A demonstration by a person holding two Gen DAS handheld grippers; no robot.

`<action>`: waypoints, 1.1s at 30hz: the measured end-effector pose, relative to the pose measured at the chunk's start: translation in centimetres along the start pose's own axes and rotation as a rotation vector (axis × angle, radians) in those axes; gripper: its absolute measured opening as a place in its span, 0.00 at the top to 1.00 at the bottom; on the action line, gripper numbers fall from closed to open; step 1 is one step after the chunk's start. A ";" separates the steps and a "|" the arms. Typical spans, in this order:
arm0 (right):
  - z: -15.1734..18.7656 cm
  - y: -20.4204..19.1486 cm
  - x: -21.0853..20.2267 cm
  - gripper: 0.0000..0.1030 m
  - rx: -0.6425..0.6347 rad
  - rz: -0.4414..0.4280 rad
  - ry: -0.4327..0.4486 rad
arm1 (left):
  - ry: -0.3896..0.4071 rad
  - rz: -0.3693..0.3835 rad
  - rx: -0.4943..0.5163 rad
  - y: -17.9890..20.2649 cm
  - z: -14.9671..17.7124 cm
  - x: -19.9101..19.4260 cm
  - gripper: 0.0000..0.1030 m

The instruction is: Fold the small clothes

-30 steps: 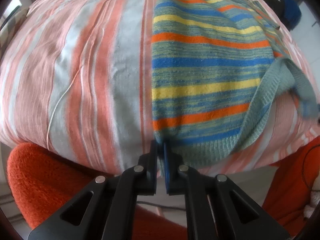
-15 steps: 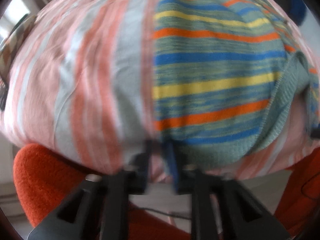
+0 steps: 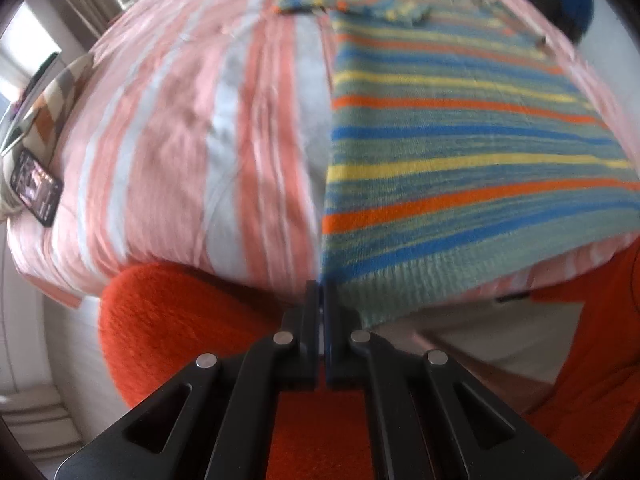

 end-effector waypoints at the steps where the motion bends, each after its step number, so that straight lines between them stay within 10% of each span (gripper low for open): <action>1: 0.3 0.6 0.8 0.97 0.005 0.023 -0.022 | -0.009 0.007 0.004 -0.4 0.3 0.5 1.00; 14: -0.8 5.7 6.6 0.97 0.157 0.095 -0.047 | -0.131 -0.153 0.006 5.0 -1.2 5.9 0.99; 19: -0.1 7.2 3.9 0.62 0.221 0.072 -0.084 | -0.136 -0.139 -0.021 4.5 1.0 2.6 0.47; 22: -1.3 7.5 -0.9 0.62 0.150 0.201 -0.036 | -0.029 -0.149 -0.087 2.7 1.2 -1.8 0.41; 26: -9.9 6.0 -7.1 0.48 -0.078 0.395 0.151 | 0.138 -0.163 -0.225 0.9 -2.0 -5.6 0.25; 33: -25.0 0.9 2.2 0.48 -0.477 0.272 0.161 | 0.222 -0.118 -0.385 0.7 -6.6 -2.3 0.24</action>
Point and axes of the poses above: each gripper's, at about its wrist camera, not at the fingertips, and x roughly the way its jaws point, y to its right, z to its underside, the point moved 4 cm from there along x, roughly the way its jaws point, and after that the axes turned 15 degrees about -z, right-handed, at the moved point
